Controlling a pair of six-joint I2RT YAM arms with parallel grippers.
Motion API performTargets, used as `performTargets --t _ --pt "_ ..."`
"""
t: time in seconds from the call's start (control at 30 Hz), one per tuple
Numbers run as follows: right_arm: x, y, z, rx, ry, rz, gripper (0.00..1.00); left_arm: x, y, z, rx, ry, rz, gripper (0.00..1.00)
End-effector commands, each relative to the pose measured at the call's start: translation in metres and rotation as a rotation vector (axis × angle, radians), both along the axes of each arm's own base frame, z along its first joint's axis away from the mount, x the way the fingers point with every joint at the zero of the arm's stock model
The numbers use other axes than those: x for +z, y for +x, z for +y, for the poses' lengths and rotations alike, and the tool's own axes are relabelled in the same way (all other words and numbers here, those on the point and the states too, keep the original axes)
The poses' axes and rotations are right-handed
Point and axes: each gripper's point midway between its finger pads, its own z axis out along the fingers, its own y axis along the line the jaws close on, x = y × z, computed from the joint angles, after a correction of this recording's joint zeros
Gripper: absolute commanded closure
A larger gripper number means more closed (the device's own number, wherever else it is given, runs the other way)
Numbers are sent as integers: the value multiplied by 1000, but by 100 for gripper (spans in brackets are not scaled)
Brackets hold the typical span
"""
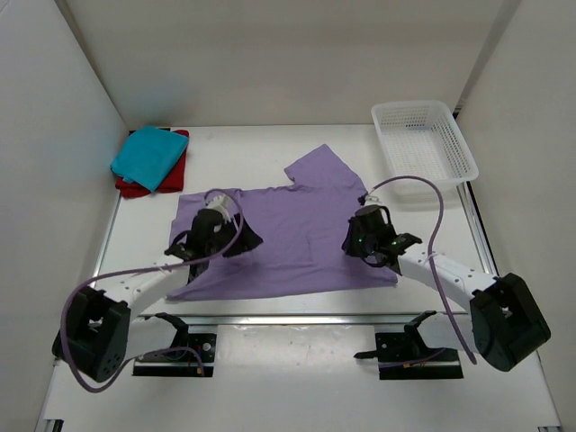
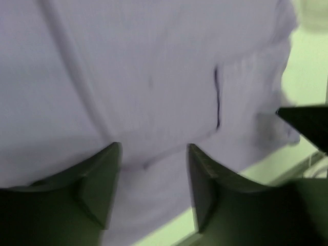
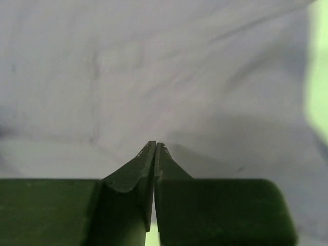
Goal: Fold and stack the t-shirts
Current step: Fold the flattened tshirt in 1/3 of the way, then grap the side of the flattened tshirt furthest away from the robot with both arms
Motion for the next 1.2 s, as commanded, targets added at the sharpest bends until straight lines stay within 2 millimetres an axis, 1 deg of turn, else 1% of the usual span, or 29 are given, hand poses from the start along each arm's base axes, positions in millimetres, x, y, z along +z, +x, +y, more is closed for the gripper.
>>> performTargets --t 0.0,0.03,0.07,0.1,0.13,0.17,0.2,0.3,0.37,0.4,0.43,0.5,0.53,0.6,0.63,0.67,0.7,0.73,0.77,0.83,0.87,0.9,0.93,0.97,1.0,1.03,1.07,1.13,1.17 --pt "-11 20 -21 -100 34 -1 100 15 28 16 6 28 -1 28" --pt "-19 18 -20 -108 56 27 100 25 42 22 28 25 -25 24" --pt "-30 14 -26 -126 57 44 100 25 51 27 48 39 -21 6" --pt "-44 5 -31 -139 50 76 100 23 58 34 65 33 -15 2" --pt "-56 -5 -38 -158 41 116 100 23 64 31 55 6 -15 1" --pt "-54 -5 -39 -164 55 96 100 20 68 41 87 -17 1 1" --pt "-63 -13 -47 -189 49 120 100 28 81 50 125 -62 -34 1" --pt "-71 -28 -62 -244 66 131 100 21 95 69 176 -116 -17 2" --pt "-68 -32 -66 -259 106 118 100 22 105 77 201 -110 -19 7" --pt "-74 -39 -74 -281 95 136 100 24 113 83 232 -119 -24 19" --pt "-75 -43 -80 -299 98 133 99 19 114 87 251 -109 -8 30" --pt "-69 -42 -83 -301 127 99 100 31 133 102 305 -55 -39 40" --pt "-70 -43 -82 -292 146 99 100 23 136 114 352 -12 -8 41" --pt "-56 -35 -77 -262 182 49 92 32 152 134 424 32 -33 40" --pt "-47 -31 -71 -222 183 35 90 31 157 145 456 47 -34 41" --pt "-37 -25 -64 -177 183 19 84 34 165 159 486 52 -43 40" --pt "-32 -22 -61 -161 180 15 78 30 170 164 496 70 -16 40" --pt "-17 -16 -52 -120 180 -14 73 38 179 174 508 99 -29 40" --pt "-9 -16 -40 -80 190 -25 71 26 179 182 519 142 7 40" --pt "8 -11 -29 -47 199 -73 62 38 198 196 524 204 -16 40" --pt "15 -11 -19 -25 226 -89 61 35 204 205 531 240 -6 41" --pt "20 -13 -8 13 251 -110 61 24 204 215 538 272 24 43" --pt "24 -12 -4 21 269 -120 61 22 208 214 527 281 32 45" --pt "23 -15 2 43 283 -118 63 27 213 223 540 310 26 46" --pt "26 -16 7 53 303 -127 63 14 211 227 533 343 62 47" --pt "24 -18 11 64 307 -120 64 9 212 228 526 367 77 48" --pt "24 -20 15 84 316 -115 66 12 217 230 519 387 67 49" --pt "26 -18 18 93 317 -109 67 -5 214 233 507 425 115 49" --pt "24 -17 18 100 305 -101 67 -4 217 231 500 430 115 50"
